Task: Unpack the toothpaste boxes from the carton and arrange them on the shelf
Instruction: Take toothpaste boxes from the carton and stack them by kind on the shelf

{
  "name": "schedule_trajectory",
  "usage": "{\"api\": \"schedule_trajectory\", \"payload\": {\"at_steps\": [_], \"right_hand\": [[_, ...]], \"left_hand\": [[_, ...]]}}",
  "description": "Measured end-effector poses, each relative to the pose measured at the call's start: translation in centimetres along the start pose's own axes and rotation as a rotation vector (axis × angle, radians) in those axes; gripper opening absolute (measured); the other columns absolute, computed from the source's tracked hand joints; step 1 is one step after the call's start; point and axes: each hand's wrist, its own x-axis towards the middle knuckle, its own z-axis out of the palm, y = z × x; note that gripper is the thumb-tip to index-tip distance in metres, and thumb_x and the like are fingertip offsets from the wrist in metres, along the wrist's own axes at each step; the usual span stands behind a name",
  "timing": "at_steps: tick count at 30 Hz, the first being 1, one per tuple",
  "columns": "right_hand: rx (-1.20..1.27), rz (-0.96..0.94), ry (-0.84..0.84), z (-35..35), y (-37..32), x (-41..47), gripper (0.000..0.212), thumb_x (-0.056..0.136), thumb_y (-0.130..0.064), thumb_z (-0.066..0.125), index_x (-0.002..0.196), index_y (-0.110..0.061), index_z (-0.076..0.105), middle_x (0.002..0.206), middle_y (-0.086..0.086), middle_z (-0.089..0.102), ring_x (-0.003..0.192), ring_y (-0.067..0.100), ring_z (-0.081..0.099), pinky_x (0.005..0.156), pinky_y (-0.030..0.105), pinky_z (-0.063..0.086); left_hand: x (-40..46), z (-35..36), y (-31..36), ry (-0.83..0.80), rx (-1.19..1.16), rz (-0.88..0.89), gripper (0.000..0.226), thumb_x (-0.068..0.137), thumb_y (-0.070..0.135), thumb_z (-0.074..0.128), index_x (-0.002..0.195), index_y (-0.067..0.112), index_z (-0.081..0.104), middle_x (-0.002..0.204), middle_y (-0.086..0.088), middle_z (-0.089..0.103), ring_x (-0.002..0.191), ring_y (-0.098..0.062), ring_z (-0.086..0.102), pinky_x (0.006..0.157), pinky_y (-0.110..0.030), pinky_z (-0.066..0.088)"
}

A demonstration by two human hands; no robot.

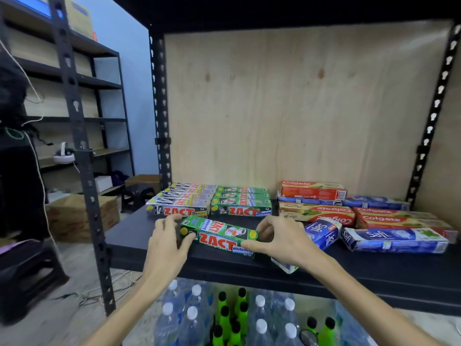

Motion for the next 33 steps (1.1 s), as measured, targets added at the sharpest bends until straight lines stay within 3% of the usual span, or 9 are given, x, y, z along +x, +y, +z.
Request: {"api": "schedule_trajectory", "payload": {"at_steps": [5, 8, 11, 16, 22, 24, 27, 30, 33], "right_hand": [[0.025, -0.045, 0.014, 0.1, -0.3, -1.0, 0.061, 0.066, -0.082, 0.067, 0.103, -0.034, 0.063, 0.087, -0.019, 0.069, 0.089, -0.002, 0.063, 0.099, 0.038, 0.047], [-0.03, -0.102, 0.013, 0.6, -0.6, -1.6, 0.066, 0.074, -0.083, 0.057, 0.117, -0.033, 0.065, 0.089, -0.016, 0.068, 0.091, 0.002, 0.062, 0.1, 0.038, 0.045], [-0.026, -0.174, 0.007, 1.2, -1.2, -2.4, 0.056, 0.085, -0.078, 0.043, 0.11, -0.034, 0.068, 0.087, -0.014, 0.069, 0.088, 0.004, 0.061, 0.099, 0.039, 0.042], [0.09, -0.222, -0.062, 1.6, -2.5, -3.3, 0.029, 0.101, -0.036, 0.04, 0.106, -0.032, 0.069, 0.081, -0.022, 0.064, 0.093, 0.002, 0.056, 0.105, 0.036, 0.036], [0.307, -0.298, -0.285, 1.7, -4.1, -3.7, 0.047, 0.088, 0.002, 0.039, 0.111, -0.025, 0.071, 0.103, -0.012, 0.074, 0.104, -0.002, 0.065, 0.097, 0.028, 0.052], [0.268, -0.333, -0.267, 1.7, -4.0, -3.1, 0.043, 0.092, -0.001, 0.043, 0.112, -0.026, 0.071, 0.107, -0.015, 0.073, 0.107, -0.002, 0.064, 0.098, 0.027, 0.05], [0.037, -0.382, -0.056, 1.2, -2.6, -1.2, 0.026, 0.096, -0.026, 0.055, 0.118, -0.037, 0.063, 0.119, -0.023, 0.064, 0.116, 0.0, 0.053, 0.102, 0.034, 0.044], [-0.131, -0.316, -0.042, 0.0, -0.6, 0.9, 0.052, 0.092, -0.046, 0.065, 0.138, -0.043, 0.043, 0.141, -0.012, 0.051, 0.13, 0.012, 0.045, 0.108, 0.041, 0.04], [-0.108, -0.175, -0.209, -1.4, 1.1, 2.4, 0.071, 0.087, -0.053, 0.069, 0.148, -0.041, 0.037, 0.144, -0.005, 0.048, 0.123, 0.013, 0.052, 0.098, 0.028, 0.045]], "left_hand": [[-3.3, 1.3, 1.8, 0.125, -0.057, 0.008, 0.043, 0.087, 0.048, 0.07, 0.113, 0.027, 0.044, 0.107, 0.01, 0.051, 0.104, -0.014, 0.048, 0.094, -0.036, 0.041], [-5.5, 1.6, 3.4, 0.054, -0.079, 0.059, 0.048, 0.088, 0.073, 0.046, 0.116, 0.035, 0.051, 0.109, 0.022, 0.056, 0.112, -0.002, 0.048, 0.115, -0.037, 0.028], [-7.5, 1.3, 4.7, 0.01, -0.155, 0.056, 0.068, 0.086, 0.082, 0.03, 0.132, 0.035, 0.05, 0.124, 0.026, 0.052, 0.126, 0.007, 0.038, 0.125, -0.04, 0.014], [-9.2, 0.3, 5.6, -0.007, -0.145, 0.056, 0.097, 0.074, 0.095, 0.022, 0.146, 0.033, 0.038, 0.135, 0.024, 0.042, 0.123, 0.014, 0.025, 0.12, -0.046, 0.024], [-8.4, -0.1, 4.1, 0.058, -0.043, 0.037, 0.082, 0.071, 0.089, 0.047, 0.135, 0.039, 0.041, 0.122, 0.027, 0.049, 0.116, 0.001, 0.041, 0.114, -0.033, 0.025], [-8.0, -0.3, 3.4, 0.079, -0.047, 0.073, 0.067, 0.072, 0.078, 0.055, 0.128, 0.043, 0.044, 0.116, 0.03, 0.051, 0.113, 0.002, 0.046, 0.11, -0.029, 0.024], [-7.1, -1.2, 2.2, 0.02, -0.055, 0.176, 0.061, 0.073, 0.068, 0.059, 0.129, 0.047, 0.05, 0.117, 0.03, 0.05, 0.12, 0.002, 0.042, 0.105, -0.022, 0.022], [-5.1, -2.2, 1.5, -0.12, -0.027, 0.26, 0.062, 0.071, 0.073, 0.061, 0.13, 0.053, 0.054, 0.113, 0.027, 0.046, 0.122, 0.001, 0.034, 0.102, -0.017, 0.02], [-2.0, -2.5, 1.3, -0.319, -0.015, 0.297, 0.066, 0.074, 0.076, 0.061, 0.135, 0.05, 0.053, 0.113, 0.028, 0.05, 0.123, 0.002, 0.032, 0.105, -0.022, 0.02]]}}
